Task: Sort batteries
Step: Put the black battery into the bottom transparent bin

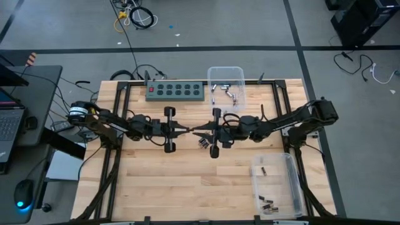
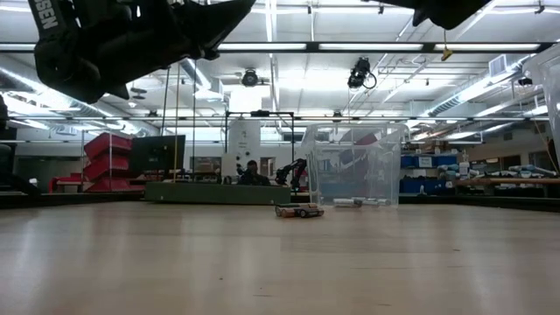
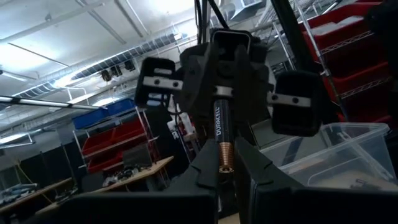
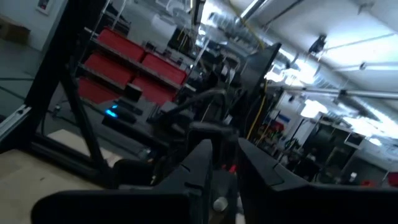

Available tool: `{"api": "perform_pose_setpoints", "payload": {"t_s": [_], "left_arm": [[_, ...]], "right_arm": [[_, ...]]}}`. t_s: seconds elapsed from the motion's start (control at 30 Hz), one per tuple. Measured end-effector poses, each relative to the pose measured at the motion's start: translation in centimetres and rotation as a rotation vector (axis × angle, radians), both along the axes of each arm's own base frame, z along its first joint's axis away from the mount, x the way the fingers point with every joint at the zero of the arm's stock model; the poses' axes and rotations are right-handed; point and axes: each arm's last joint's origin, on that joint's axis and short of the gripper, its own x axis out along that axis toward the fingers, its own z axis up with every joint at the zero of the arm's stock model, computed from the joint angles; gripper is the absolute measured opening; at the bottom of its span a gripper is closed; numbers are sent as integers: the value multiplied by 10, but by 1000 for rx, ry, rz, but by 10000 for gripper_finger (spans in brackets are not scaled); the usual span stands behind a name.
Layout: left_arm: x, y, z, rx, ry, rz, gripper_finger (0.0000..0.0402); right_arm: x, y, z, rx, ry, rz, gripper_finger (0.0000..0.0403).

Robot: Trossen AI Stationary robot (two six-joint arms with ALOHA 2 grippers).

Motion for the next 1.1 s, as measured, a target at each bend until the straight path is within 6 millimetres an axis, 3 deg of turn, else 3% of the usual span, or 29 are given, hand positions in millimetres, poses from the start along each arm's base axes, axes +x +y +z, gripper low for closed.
{"api": "perform_pose_setpoints", "payload": {"t_s": [0.2,0.67,1.1], "left_arm": [[1,0,1,1,-5,1,12],[14,0,23,34,-90,-1,12],[15,0,23,36,-83,-5,12]], "right_arm": [[-1,-1,3,-2,-30,-2,66],[0,-2,2,55,-18,10,144],[0,-11,3,59,-30,-12,121]]}}
